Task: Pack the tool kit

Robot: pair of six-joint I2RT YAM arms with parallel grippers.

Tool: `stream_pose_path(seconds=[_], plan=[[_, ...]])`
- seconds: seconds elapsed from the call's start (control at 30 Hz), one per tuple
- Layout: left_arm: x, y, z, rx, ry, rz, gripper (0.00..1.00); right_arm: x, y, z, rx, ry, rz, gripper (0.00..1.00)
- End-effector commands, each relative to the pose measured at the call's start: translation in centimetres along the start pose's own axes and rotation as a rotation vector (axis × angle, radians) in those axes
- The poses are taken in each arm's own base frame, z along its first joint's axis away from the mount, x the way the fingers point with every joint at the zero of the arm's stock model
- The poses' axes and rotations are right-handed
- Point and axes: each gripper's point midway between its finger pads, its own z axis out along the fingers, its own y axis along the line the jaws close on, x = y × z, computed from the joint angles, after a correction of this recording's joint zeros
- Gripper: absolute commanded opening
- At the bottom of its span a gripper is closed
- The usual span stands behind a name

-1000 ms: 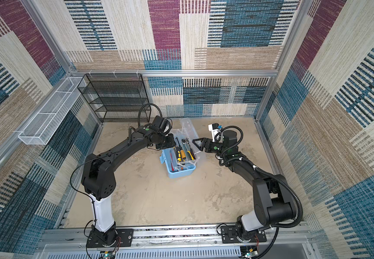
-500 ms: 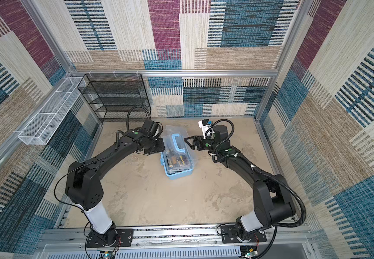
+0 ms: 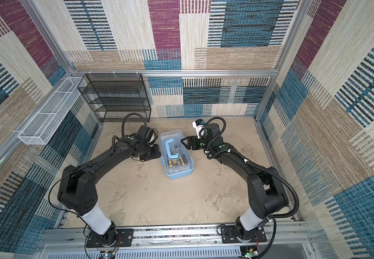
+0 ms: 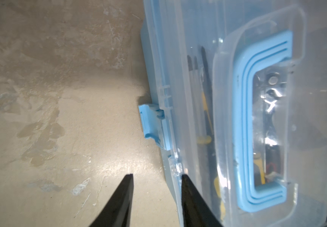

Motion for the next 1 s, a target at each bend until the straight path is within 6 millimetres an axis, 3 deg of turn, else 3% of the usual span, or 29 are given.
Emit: stream_pose_path(seconds=[0.0,0.13,0.43,0.7,0.97], plan=[[-0.5,-1.7,0.6,0.073,0.005,0.028,0.43,0.2,-1.5,0.3,0.077,0.015,-0.036,0.8],[-0.4,-2.9,1.3,0.095,0.023,0.051,0.42,0.9,-2.6,1.0,0.122,0.051,-0.057,0.84],[1.1,-8.0,2.3,0.191,0.058,0.18,0.44,1.9,-4.2,2.2,0.206,0.115,-0.2,0.92],[1.7,-5.0,1.5,0.157,-0.004,0.176,0.55,2.4,-5.7,2.3,0.265,0.156,-0.318,0.96],[3.0,-3.4,1.6,0.145,-0.023,0.217,0.73,3.6,-6.3,3.2,0.247,0.21,-0.355,0.89]])
